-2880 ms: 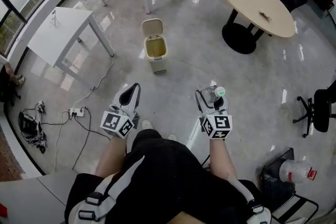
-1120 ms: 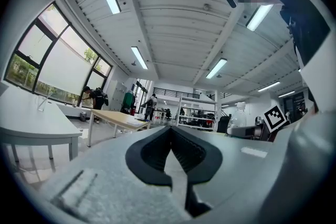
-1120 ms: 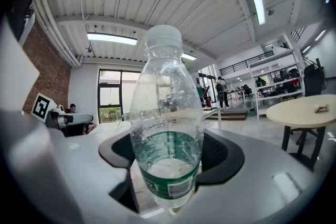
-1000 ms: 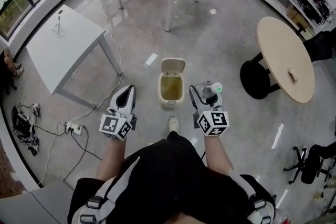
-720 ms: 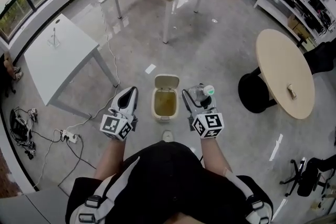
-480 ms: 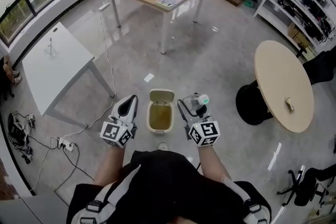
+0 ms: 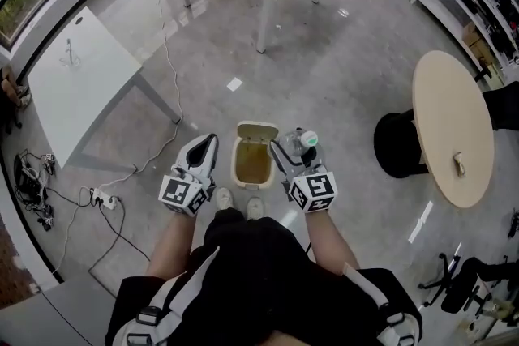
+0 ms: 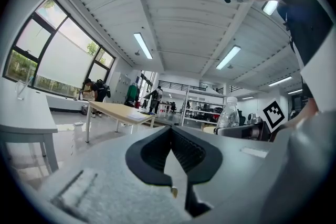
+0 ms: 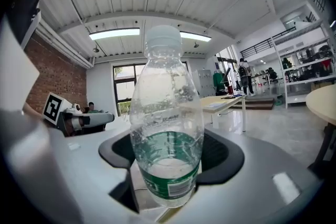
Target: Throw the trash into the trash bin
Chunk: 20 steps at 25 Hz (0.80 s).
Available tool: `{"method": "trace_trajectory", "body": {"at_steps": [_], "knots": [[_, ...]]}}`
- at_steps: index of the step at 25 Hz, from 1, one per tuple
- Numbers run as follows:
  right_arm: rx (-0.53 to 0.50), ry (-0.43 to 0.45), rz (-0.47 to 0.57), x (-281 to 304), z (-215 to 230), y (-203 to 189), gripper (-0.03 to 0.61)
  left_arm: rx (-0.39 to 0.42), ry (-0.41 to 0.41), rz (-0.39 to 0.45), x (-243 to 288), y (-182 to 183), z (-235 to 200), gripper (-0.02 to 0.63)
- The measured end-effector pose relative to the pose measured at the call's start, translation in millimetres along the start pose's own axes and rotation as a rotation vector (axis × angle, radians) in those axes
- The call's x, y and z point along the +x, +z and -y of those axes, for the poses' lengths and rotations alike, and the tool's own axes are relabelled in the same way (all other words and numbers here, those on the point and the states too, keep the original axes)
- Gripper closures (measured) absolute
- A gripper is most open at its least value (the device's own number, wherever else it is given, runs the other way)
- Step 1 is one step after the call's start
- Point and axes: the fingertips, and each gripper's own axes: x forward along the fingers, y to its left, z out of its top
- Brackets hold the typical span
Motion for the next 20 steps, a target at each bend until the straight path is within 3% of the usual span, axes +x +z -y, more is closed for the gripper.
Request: {"method": "trace_trajectory", "body": {"at_steps": [6, 10, 20], "knots": [[0.004, 0.031, -0.073, 29.3, -9.3, -36.2, 0.25, -0.032, 0.017, -0.062, 1.5, -32.2, -19.8, 0.614], [0.049, 0.022, -0.168, 29.1, -18.1, -80.4, 0.25, -0.087, 0.03, -0.153, -13.8, -76.1, -31.0, 0.614], [0.138, -0.015, -0.355, 21.1, -23.9, -189.6, 0.252, -0.128, 0.024, -0.273, -15.3, -149.5, -47.0, 0.614]]}}
